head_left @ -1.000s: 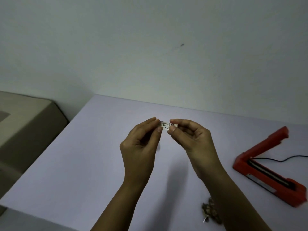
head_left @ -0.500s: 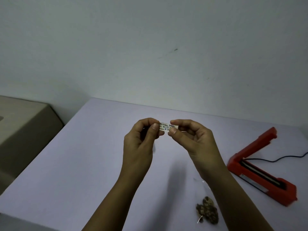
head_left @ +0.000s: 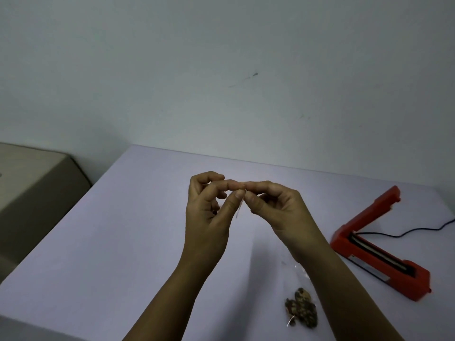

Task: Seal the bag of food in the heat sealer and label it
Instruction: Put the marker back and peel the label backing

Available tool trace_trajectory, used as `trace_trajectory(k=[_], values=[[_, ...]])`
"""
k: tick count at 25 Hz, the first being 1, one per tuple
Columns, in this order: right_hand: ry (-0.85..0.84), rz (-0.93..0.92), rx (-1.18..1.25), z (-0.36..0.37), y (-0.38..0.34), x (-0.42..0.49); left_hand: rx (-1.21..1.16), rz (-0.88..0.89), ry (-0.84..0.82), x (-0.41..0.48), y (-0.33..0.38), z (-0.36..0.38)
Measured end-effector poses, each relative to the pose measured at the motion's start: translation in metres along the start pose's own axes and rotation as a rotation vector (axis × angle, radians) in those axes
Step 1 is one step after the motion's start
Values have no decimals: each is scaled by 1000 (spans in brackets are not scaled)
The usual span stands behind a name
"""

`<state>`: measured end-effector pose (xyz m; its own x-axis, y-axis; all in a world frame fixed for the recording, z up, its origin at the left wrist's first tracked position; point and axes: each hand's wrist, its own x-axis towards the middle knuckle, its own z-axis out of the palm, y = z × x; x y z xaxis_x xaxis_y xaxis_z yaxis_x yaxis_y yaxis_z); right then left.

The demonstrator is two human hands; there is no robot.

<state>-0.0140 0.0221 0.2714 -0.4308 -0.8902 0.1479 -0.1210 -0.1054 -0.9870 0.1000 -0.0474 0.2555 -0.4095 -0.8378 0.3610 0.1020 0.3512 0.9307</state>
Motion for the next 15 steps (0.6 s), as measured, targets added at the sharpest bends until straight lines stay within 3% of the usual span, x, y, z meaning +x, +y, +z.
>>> trace_trajectory(k=[7,11,15], values=[[87,6,-12,-2,5,2,60,103,72,-1,-1,2],[149,48,39,-5,32,9,33,-5,166,1,-13,-15],[218,277,-45,3,110,21,78,-172,241,-4,-42,-40]])
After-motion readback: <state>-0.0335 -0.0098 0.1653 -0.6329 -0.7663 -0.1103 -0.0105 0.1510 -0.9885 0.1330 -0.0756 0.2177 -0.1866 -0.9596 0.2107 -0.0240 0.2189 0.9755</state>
